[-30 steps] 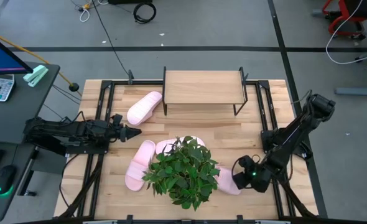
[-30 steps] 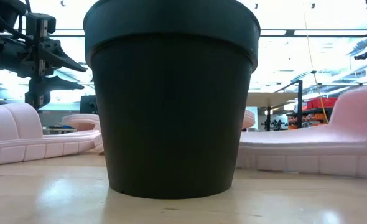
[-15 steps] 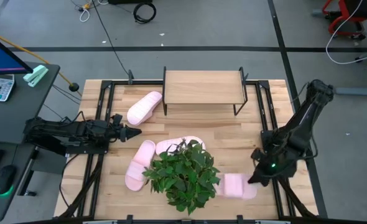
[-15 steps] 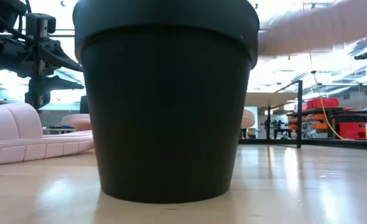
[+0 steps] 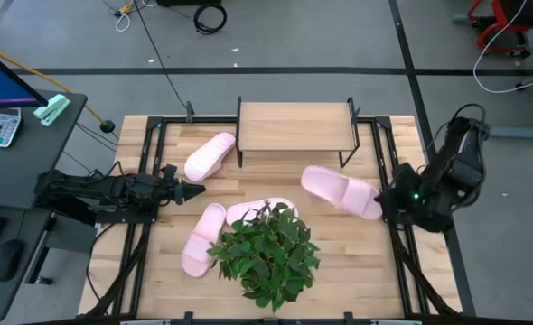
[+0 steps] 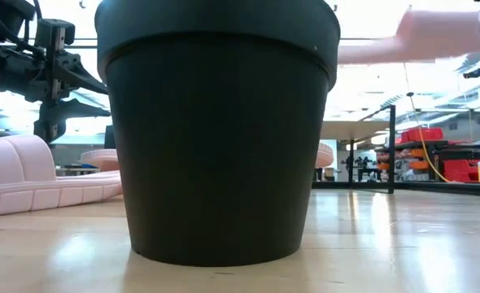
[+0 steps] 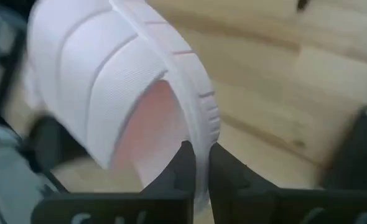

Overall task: Pick and place slides into the shelf
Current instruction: Put the slide on the shelf

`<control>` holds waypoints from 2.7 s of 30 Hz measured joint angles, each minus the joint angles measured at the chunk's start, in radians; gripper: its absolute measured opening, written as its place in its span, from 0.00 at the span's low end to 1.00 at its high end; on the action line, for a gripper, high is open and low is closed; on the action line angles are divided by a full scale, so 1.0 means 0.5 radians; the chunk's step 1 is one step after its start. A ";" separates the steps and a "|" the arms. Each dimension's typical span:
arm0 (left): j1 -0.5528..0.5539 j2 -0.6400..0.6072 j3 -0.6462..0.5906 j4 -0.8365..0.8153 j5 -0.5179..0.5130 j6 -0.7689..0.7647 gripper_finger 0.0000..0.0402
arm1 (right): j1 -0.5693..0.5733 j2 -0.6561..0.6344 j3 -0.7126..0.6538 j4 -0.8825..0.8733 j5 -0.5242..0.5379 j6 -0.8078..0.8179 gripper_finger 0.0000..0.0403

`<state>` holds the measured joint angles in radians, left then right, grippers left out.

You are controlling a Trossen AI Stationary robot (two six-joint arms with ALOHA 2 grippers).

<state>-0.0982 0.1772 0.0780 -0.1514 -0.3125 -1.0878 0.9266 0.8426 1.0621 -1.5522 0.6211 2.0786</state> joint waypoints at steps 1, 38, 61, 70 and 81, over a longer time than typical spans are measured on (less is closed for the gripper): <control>0.000 0.000 -0.001 0.003 -0.005 0.000 0.40 | -0.023 0.015 0.025 0.000 0.072 0.000 0.06; 0.002 0.000 -0.001 0.009 -0.035 0.001 0.40 | -1.400 0.843 0.084 0.309 0.725 0.292 0.06; 0.002 0.000 -0.001 0.009 -0.035 0.067 0.40 | -1.692 0.924 0.060 0.384 0.412 0.241 0.06; 0.002 0.000 -0.001 0.010 -0.034 0.067 0.39 | -1.722 0.995 0.055 0.455 0.388 0.241 0.06; 0.001 0.000 -0.001 0.010 -0.034 0.068 0.37 | -1.722 0.987 0.055 0.466 0.385 0.243 0.16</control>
<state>-0.0976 0.1772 0.0774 -0.1463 -0.3294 -1.0538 0.0655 1.3362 1.0893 -1.3193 0.8135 2.2002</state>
